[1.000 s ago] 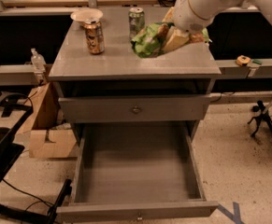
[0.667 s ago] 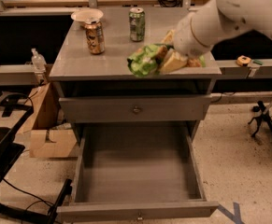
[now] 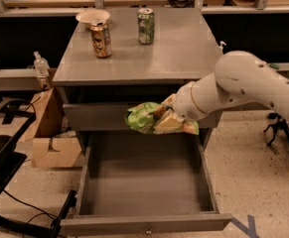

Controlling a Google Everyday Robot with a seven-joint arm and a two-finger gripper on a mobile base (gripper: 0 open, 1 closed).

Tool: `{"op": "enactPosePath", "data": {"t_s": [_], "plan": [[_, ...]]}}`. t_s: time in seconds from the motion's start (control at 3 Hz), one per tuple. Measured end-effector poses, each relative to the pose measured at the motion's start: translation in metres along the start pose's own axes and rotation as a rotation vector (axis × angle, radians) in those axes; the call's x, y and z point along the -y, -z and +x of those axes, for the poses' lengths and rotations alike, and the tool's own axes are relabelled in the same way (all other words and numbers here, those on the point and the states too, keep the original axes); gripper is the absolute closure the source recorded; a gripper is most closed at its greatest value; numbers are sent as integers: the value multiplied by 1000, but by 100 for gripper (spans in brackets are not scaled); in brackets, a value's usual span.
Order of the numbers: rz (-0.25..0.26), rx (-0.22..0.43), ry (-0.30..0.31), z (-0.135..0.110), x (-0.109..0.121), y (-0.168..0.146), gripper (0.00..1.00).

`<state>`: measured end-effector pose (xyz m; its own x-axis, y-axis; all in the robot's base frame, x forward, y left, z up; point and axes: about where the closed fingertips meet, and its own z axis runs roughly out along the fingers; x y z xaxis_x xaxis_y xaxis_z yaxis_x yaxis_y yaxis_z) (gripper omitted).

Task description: Place green rice chip bag into middle drawer

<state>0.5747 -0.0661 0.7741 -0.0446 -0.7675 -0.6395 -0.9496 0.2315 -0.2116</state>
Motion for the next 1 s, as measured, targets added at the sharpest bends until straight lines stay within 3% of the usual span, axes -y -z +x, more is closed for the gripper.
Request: {"op": "enactPosePath", "data": {"t_s": [0.33,0.67,1.0], "plan": [[-9,-2,-5,3,-4,-4,100],[-31,-42,-23,24,-4,-31,100],[-47,-112,-51,78,-12,-74,100]]}}
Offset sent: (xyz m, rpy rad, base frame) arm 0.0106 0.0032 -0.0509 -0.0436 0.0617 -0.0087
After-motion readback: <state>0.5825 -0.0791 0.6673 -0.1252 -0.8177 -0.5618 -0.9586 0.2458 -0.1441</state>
